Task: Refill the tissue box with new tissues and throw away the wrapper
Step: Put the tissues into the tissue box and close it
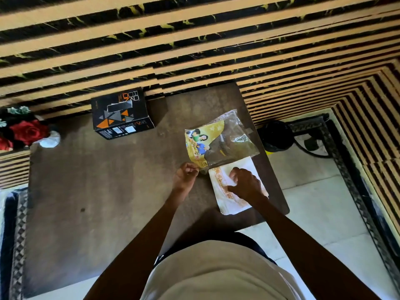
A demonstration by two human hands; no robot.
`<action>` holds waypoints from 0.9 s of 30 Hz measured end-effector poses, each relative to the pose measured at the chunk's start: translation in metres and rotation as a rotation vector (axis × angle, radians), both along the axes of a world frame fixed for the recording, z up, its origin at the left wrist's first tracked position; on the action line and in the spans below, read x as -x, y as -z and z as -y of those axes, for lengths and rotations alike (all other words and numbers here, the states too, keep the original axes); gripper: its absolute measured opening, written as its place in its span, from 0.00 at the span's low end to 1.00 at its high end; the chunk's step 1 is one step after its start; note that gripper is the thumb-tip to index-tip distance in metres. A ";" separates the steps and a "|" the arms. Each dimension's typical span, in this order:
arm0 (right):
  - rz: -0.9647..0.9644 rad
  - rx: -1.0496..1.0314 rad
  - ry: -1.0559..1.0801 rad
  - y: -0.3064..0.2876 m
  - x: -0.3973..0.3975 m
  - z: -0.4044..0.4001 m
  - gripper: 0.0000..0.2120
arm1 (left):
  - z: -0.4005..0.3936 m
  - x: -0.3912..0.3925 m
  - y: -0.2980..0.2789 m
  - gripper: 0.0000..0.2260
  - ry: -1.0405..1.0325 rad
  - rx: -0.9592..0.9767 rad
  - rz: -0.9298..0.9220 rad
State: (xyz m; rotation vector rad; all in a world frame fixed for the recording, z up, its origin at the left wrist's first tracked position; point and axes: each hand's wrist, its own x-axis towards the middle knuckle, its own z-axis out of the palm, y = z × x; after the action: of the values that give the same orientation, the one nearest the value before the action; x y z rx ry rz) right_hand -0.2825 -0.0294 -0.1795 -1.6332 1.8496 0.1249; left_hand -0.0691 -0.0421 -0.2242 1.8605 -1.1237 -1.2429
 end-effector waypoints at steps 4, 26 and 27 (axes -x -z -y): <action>0.043 0.024 0.033 0.006 0.001 -0.012 0.28 | -0.004 0.009 -0.003 0.04 0.092 -0.030 -0.033; 0.364 0.140 0.076 0.002 0.053 0.005 0.16 | -0.024 0.065 -0.017 0.10 0.072 -0.028 -0.021; 0.357 0.133 0.067 0.002 0.054 0.007 0.16 | -0.023 0.066 -0.017 0.10 0.067 -0.039 -0.024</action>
State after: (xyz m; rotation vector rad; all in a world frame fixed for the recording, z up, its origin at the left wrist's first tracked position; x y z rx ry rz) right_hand -0.3367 -0.0368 -0.1816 -1.5603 1.6612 -0.3059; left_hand -0.1356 -0.0193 -0.2069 1.8451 -1.1649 -1.3303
